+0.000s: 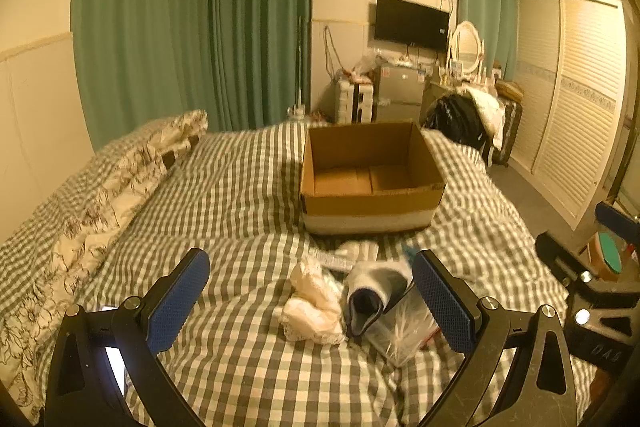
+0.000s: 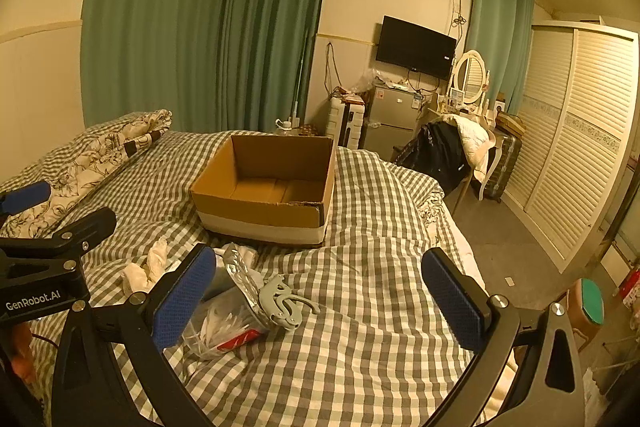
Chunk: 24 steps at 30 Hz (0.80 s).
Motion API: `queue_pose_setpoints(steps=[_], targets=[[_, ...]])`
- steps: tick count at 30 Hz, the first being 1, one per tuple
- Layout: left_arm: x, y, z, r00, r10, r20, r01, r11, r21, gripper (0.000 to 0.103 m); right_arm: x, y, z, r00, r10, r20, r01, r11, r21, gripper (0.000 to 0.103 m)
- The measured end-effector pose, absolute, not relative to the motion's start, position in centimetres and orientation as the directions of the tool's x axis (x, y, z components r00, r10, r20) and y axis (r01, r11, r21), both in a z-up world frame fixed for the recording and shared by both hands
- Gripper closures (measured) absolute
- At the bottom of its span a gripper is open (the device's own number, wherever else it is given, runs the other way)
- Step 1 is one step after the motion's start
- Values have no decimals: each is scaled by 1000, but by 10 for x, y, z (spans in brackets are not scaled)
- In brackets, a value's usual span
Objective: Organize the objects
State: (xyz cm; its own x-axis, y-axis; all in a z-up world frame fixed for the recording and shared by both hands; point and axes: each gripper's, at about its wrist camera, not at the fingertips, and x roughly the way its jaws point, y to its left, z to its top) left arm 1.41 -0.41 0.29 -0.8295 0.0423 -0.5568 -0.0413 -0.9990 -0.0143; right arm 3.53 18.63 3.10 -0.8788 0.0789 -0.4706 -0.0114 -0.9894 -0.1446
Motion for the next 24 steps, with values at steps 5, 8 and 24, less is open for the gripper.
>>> queue_pose_setpoints(steps=[5, 8, 24], targets=[[-5, -8, -33, -764, 26, -645, -22, -1000, -14, 0, 24, 186, 11, -854, 70, -515, 7, -989, -147, 0], [-15, -6, -55, -725, 27, -688, -27, -1000, -11, 1, 15, 187, -5, -833, 63, -550, 24, -988, -151, 0], [-42, -7, -107, -612, 114, -783, -95, -993, -71, 82, -13, 196, -50, -767, 38, -640, 54, -991, -124, 0]])
